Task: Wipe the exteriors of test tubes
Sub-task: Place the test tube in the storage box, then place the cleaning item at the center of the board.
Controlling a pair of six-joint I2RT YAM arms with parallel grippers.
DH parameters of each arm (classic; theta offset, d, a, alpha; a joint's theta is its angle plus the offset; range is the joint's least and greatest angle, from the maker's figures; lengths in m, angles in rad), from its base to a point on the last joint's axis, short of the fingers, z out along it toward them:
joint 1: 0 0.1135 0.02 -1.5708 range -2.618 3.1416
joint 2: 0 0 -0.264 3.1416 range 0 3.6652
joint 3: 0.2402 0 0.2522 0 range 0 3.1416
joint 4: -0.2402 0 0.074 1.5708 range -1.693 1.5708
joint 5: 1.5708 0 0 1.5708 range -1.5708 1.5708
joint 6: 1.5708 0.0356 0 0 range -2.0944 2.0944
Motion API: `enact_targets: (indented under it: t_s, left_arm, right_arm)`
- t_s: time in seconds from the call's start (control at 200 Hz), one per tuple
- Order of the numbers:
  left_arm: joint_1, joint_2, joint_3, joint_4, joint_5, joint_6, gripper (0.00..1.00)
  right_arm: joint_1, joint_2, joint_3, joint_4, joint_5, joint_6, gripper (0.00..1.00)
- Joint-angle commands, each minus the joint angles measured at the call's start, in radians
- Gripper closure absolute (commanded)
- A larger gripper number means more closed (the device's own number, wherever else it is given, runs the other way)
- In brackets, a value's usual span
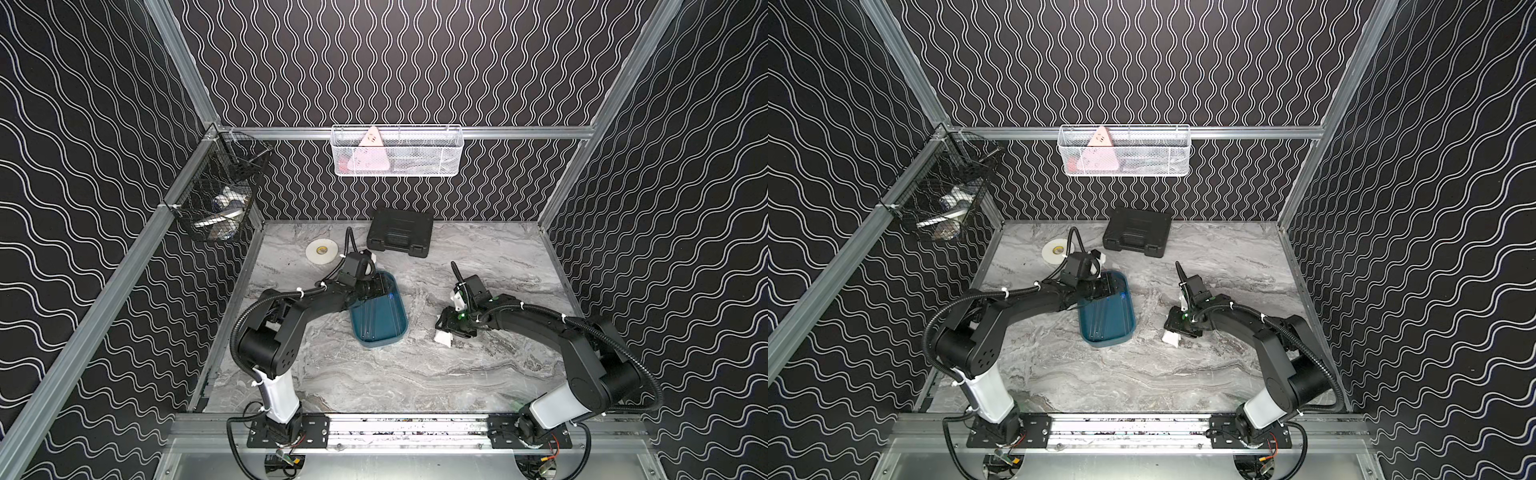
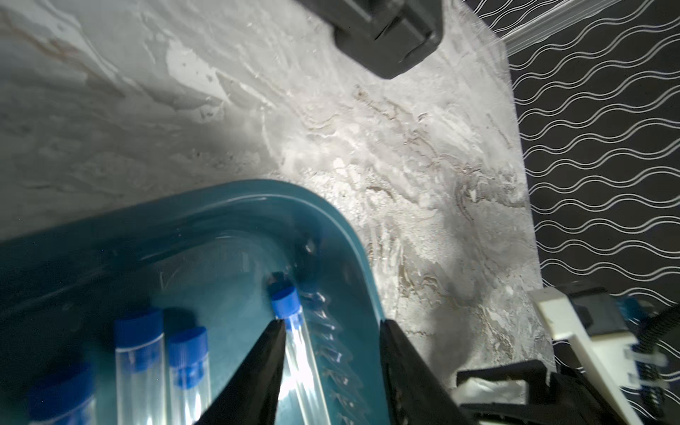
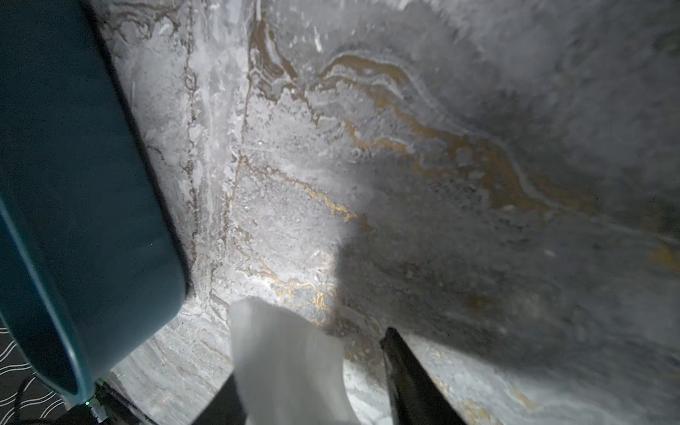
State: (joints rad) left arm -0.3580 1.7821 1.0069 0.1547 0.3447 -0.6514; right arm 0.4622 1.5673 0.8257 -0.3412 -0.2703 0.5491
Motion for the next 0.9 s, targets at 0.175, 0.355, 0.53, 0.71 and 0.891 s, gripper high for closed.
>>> enact_targets:
  t_s: [0.175,0.355,0.53,0.71,0.891]
  left_arm:
    - [0.013,-0.197,-0.037,-0.072,-0.066,0.08,0.5]
    - [0.03,-0.334,-0.066,-0.149,-0.166,0.146,0.46]
    - [0.051,-0.424,-0.109,-0.199,-0.211,0.169,0.42]
    - [0.054,-0.476,-0.153,-0.188,-0.135,0.187,0.38]
    - [-0.083,-0.482,-0.23,-0.081,0.008,0.155,0.38]
  right_arm:
    - [0.002,-0.059,0.06,-0.127,0.099,-0.03,0.23]
    - [0.002,-0.121,0.086,-0.182,0.128,-0.056,0.0]
    - [0.002,-0.119,0.092,-0.225,0.136,-0.064,0.0]
    - [0.006,-0.158,0.072,-0.212,0.156,-0.021,0.0]
    - [-0.001,-0.208,0.012,-0.051,-0.038,0.042,0.0]
